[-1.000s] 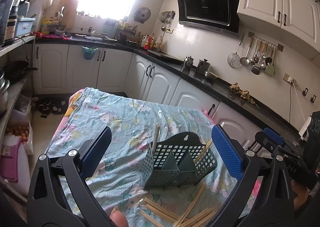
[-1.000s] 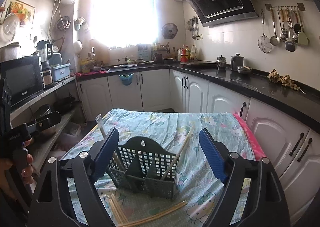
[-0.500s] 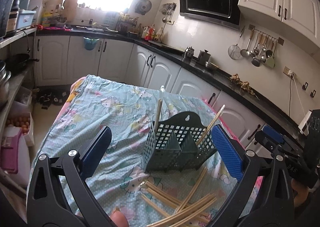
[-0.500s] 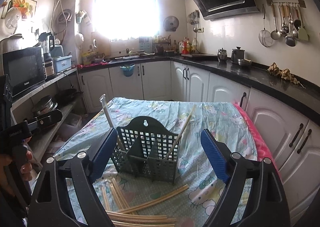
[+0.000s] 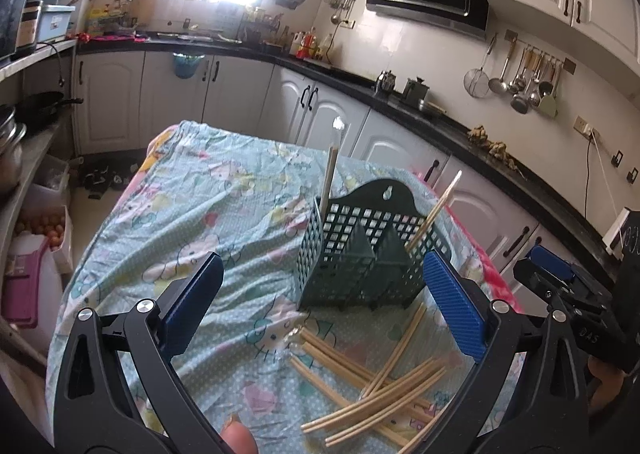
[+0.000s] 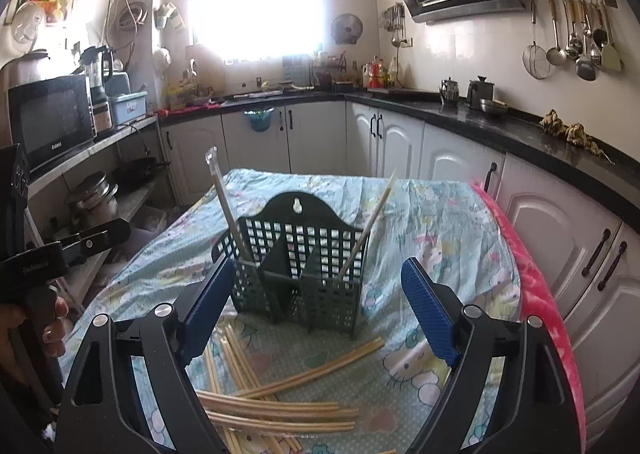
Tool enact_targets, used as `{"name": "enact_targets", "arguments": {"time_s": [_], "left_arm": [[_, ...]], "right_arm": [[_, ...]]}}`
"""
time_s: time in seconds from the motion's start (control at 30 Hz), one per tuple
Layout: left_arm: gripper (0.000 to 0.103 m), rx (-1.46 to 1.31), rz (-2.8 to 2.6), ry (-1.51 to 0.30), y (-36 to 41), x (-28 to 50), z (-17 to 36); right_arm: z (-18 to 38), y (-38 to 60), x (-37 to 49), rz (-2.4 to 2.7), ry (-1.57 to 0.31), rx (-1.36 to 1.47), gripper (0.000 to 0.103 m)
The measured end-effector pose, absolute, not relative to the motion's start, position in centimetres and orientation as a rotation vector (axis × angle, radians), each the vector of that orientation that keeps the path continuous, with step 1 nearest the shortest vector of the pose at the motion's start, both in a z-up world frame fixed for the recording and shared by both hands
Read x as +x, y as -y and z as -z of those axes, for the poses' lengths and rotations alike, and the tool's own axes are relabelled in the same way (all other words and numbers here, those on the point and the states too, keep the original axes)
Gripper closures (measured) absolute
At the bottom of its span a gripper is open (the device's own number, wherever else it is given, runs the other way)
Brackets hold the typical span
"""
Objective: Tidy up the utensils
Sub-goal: 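Withdraw both open grippers from the caddy back toward the chopstick pile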
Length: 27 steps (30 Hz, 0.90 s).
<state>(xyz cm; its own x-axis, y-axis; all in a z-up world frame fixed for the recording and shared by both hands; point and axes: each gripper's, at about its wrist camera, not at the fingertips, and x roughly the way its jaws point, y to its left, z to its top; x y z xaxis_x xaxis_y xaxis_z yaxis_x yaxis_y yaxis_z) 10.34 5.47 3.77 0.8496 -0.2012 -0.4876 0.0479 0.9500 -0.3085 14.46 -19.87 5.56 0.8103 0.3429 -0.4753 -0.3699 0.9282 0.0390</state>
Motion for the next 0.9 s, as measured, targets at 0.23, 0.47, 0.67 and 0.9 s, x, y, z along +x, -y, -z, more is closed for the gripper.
{"name": "enact_targets", "arguments": {"time_s": [0.23, 0.47, 0.67, 0.9], "left_arm": [[0.011, -0.270, 0.138, -0.594, -4.7, 10.4, -2.0], [0.011, -0.256, 0.139, -0.642, -4.1, 10.8, -0.1], [0.011, -0.251, 0.138, -0.697, -4.0, 11.3, 1.7], [0.011, -0.258, 0.155, -0.766, -3.8, 12.1, 3.9]], "right_arm": [[-3.6, 19.7, 14.1, -0.380, -0.549, -0.073, 0.020], [-1.5, 19.8, 14.5, -0.367, -0.595, -0.080, 0.020], [0.0, 20.2, 15.4, -0.345, -0.635, -0.082, 0.020], [2.2, 21.0, 16.8, -0.309, -0.692, -0.069, 0.020]]}}
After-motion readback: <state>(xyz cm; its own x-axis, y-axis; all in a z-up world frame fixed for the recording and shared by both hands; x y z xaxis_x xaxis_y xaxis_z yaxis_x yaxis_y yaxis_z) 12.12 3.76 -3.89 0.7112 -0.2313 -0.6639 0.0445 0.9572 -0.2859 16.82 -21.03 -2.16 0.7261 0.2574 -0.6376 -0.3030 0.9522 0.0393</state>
